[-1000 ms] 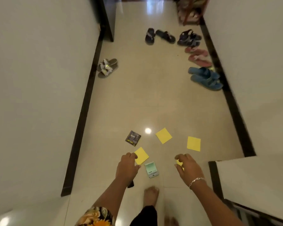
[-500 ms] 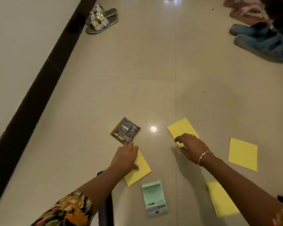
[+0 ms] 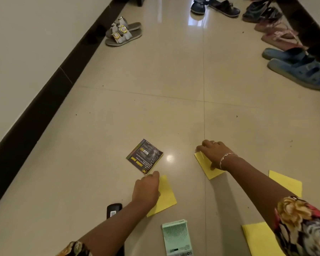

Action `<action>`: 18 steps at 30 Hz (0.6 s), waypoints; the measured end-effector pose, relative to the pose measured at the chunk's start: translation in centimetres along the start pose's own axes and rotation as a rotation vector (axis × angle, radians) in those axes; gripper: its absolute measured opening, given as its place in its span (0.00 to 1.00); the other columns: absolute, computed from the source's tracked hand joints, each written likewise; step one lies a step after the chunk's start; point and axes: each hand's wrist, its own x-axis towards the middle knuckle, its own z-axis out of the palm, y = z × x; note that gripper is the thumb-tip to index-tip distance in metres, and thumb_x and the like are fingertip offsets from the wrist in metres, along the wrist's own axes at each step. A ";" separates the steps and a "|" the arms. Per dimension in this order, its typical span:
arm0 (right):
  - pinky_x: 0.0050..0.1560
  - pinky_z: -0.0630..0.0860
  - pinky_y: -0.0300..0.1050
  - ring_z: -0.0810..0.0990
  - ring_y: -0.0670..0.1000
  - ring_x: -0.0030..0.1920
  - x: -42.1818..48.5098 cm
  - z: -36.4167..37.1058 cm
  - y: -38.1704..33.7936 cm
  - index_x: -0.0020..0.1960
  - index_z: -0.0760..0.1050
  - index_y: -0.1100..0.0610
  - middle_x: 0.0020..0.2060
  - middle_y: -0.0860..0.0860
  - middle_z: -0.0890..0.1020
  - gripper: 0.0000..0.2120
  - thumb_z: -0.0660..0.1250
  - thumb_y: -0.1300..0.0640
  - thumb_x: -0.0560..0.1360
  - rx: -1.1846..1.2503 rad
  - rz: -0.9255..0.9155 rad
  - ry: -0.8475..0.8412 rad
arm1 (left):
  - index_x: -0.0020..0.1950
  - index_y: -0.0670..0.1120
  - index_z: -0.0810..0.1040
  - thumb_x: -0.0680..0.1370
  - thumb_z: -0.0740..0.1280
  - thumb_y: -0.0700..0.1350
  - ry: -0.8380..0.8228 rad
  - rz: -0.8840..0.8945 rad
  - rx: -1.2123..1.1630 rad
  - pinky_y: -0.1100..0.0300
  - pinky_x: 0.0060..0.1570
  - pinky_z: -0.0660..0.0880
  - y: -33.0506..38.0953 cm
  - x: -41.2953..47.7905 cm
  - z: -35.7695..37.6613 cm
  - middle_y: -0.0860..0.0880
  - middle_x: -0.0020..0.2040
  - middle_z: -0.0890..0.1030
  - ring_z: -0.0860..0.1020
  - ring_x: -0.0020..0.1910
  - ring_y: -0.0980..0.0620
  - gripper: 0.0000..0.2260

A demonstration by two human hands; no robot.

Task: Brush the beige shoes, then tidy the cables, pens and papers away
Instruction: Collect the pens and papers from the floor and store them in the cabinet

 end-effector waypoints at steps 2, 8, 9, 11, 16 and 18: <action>0.65 0.64 0.50 0.68 0.56 0.64 -0.3 0.8 -0.1 0.70 0.58 0.51 0.63 0.53 0.66 0.37 0.73 0.57 0.67 0.039 0.048 0.019 | 0.62 0.43 0.67 0.77 0.63 0.40 -0.004 0.023 -0.076 0.55 0.51 0.70 0.2 0.0 -0.6 0.44 0.58 0.76 0.75 0.56 0.45 0.15; 0.55 0.70 0.47 0.73 0.58 0.56 -2.0 1.8 0.4 0.64 0.64 0.54 0.61 0.54 0.67 0.29 0.73 0.58 0.67 0.206 0.114 0.037 | 0.62 0.42 0.69 0.75 0.67 0.42 -0.086 0.031 -0.270 0.55 0.51 0.70 1.6 0.3 -2.8 0.42 0.59 0.76 0.73 0.59 0.43 0.17; 0.56 0.69 0.47 0.72 0.58 0.57 -2.2 1.9 0.5 0.65 0.63 0.54 0.61 0.54 0.68 0.29 0.73 0.57 0.68 0.226 0.133 0.034 | 0.62 0.42 0.69 0.75 0.68 0.42 -0.107 0.049 -0.282 0.55 0.52 0.70 1.9 0.5 -3.0 0.43 0.59 0.75 0.73 0.59 0.44 0.18; 0.59 0.66 0.48 0.70 0.58 0.61 -2.4 2.3 0.8 0.65 0.64 0.53 0.61 0.53 0.71 0.28 0.72 0.53 0.69 0.262 0.198 0.010 | 0.63 0.42 0.69 0.74 0.69 0.42 -0.143 0.096 -0.272 0.55 0.53 0.69 2.5 0.7 -3.5 0.43 0.60 0.74 0.72 0.60 0.44 0.19; 0.59 0.71 0.49 0.72 0.60 0.61 -3.1 2.3 0.4 0.65 0.69 0.60 0.62 0.58 0.70 0.24 0.69 0.55 0.72 0.321 0.186 -0.110 | 0.65 0.43 0.68 0.74 0.69 0.43 -0.154 0.151 -0.193 0.55 0.52 0.69 4.2 0.5 -4.4 0.42 0.62 0.74 0.72 0.61 0.43 0.21; 0.59 0.71 0.47 0.72 0.58 0.62 -4.5 0.9 1.2 0.66 0.69 0.58 0.64 0.57 0.72 0.23 0.69 0.56 0.72 0.388 0.154 -0.177 | 0.66 0.43 0.68 0.75 0.68 0.44 -0.153 0.199 -0.153 0.56 0.52 0.68 5.2 0.4 -4.8 0.42 0.62 0.74 0.71 0.61 0.43 0.21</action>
